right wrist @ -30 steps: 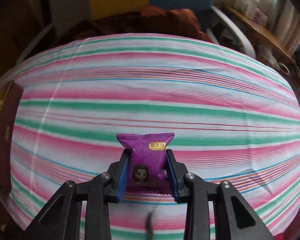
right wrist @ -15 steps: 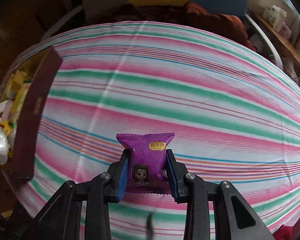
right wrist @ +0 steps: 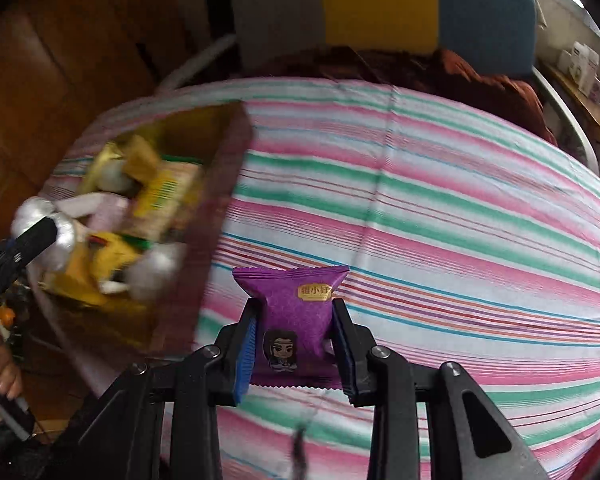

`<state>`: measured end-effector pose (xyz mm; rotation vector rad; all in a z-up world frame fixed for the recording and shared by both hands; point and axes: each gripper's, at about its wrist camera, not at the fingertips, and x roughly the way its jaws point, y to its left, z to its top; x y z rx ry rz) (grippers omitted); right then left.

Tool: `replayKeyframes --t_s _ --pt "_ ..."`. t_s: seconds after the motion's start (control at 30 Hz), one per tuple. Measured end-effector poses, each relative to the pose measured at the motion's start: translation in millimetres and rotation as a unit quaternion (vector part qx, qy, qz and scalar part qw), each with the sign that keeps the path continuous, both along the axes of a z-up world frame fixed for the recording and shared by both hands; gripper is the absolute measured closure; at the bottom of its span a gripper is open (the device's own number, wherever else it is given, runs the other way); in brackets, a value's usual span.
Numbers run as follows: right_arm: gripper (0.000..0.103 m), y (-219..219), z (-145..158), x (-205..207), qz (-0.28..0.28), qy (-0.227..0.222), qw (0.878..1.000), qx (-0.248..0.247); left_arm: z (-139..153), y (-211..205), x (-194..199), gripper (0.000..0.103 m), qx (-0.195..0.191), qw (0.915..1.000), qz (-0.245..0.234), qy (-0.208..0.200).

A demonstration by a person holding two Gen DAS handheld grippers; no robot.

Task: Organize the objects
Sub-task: 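Carry the white bag and purple packet over the gold tray, then open both tools to drop the white bag and purple packet into the tray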

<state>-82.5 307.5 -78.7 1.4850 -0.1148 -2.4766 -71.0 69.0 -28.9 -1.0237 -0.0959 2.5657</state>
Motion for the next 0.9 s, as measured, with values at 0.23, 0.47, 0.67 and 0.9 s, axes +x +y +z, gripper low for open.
replayKeyframes --t_s 0.23,0.47,0.67,0.9 --pt "0.069 -66.2 16.5 8.5 0.063 0.041 0.997 -0.029 1.4 -60.8 3.0 0.062 0.014 0.9982 0.058 0.006" --pt "0.069 -111.8 7.3 2.6 0.082 0.042 0.996 -0.007 -11.2 -71.6 7.2 0.062 0.017 0.9977 0.066 -0.008" --pt "0.069 -123.0 -2.8 4.3 0.088 0.038 0.995 0.001 -10.3 -70.9 4.7 0.061 0.013 0.9980 0.062 0.001" --pt "0.069 -125.6 -11.0 6.3 0.083 0.038 0.996 -0.009 -5.5 -52.3 -11.5 0.061 -0.001 0.9988 0.048 0.004"
